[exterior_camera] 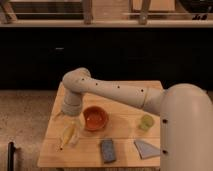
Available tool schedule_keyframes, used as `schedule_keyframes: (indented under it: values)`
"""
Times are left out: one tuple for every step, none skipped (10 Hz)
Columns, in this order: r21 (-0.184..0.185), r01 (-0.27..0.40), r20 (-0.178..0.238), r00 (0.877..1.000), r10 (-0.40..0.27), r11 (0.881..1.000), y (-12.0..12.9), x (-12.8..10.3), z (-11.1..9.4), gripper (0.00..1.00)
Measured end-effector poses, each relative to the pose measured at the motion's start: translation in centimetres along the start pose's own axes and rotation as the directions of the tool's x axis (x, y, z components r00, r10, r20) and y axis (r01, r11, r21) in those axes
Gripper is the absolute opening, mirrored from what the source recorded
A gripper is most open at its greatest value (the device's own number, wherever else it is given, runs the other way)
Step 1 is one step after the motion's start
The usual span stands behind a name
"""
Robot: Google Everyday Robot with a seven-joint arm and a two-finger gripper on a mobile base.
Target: Place banana in paper cup
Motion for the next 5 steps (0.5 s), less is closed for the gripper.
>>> schedule_keyframes:
  values:
    - [0.011, -0.006, -0.015, 1.000, 0.006, 1.000, -0.1, 0.2, -0.7, 0.80]
    - [0.020, -0.010, -0.028, 1.000, 0.011, 1.000, -0.2, 0.4, -1.2, 0.80]
    - [0.027, -0.015, -0.044, 0.999, 0.016, 1.000, -0.3, 0.6, -1.9, 0.80]
    - [0.030, -0.019, -0.056, 0.998, 0.020, 0.999, -0.4, 0.9, -2.3, 0.80]
    - [0.030, -0.025, -0.072, 0.997, 0.027, 0.999, -0.4, 1.4, -2.9, 0.80]
